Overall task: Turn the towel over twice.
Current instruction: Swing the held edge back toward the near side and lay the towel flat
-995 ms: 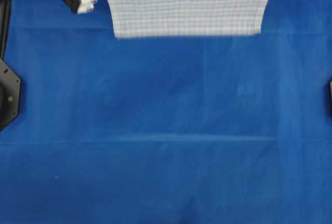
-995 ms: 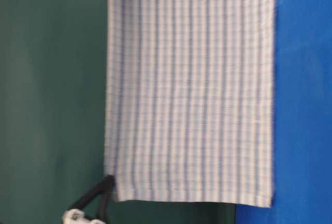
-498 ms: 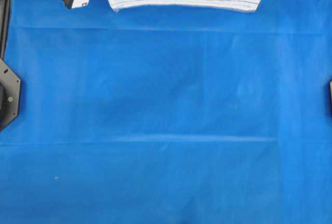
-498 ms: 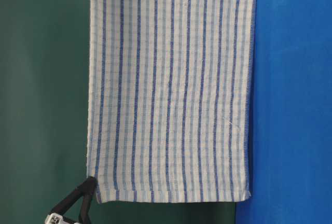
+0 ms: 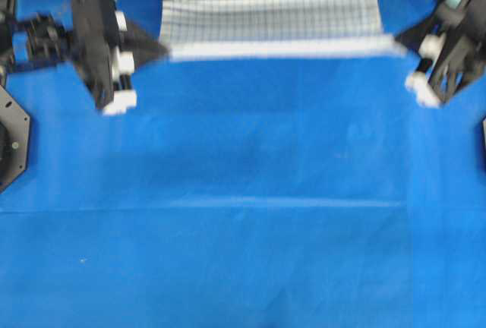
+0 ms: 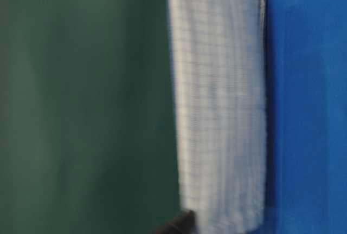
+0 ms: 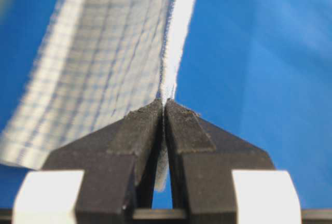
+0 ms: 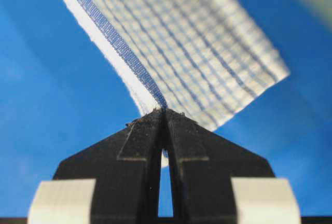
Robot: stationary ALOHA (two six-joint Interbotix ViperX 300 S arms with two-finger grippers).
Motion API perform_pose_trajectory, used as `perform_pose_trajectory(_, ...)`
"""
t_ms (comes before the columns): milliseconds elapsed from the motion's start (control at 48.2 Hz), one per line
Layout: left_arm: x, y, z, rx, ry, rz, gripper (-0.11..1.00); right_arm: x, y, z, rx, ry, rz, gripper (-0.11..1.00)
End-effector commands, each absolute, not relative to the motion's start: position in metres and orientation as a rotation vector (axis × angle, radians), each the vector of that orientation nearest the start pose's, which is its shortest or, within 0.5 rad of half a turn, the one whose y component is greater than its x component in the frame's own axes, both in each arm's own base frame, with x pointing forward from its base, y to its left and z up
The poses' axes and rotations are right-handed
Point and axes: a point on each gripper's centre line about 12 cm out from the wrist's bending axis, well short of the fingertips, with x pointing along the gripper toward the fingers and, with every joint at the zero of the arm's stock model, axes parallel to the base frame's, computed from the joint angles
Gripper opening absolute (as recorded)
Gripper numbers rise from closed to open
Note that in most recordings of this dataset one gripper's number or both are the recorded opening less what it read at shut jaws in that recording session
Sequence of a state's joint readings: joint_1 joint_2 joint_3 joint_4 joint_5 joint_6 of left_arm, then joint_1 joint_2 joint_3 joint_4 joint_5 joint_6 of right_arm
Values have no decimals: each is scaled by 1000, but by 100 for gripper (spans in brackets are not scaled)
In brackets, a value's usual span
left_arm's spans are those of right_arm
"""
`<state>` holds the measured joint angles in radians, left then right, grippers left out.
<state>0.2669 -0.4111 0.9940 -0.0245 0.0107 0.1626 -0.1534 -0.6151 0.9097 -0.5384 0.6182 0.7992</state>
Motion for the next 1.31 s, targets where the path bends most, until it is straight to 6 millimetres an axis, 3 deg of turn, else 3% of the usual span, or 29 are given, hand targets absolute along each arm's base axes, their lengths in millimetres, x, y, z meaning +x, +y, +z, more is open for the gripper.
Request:
perform_pose_trajectory(0,278,56,184,60,624,154,1,238,-56,219,287,795,-526,3)
perform_pose_trajectory(249,288,8,137,64,761,-3,1,252,-14,158,399,898,-423,3)
perform_pose_trajectory(436,288,-20,110,60,844,-77,1,259,20,133,441,967,-364,3)
perform_pose_trajectory(601,287,-40,104,70,862,-133,1,265,52,125,459,1005,-320,3)
perform_pose_trajectory(767,284,-48,102,71,869,-154,1,269,72,122,465,1024,-296,3)
perform_pose_trajectory(1286,284,-51,103,53,871,-153,1,274,78,119,434,1037,-296,3)
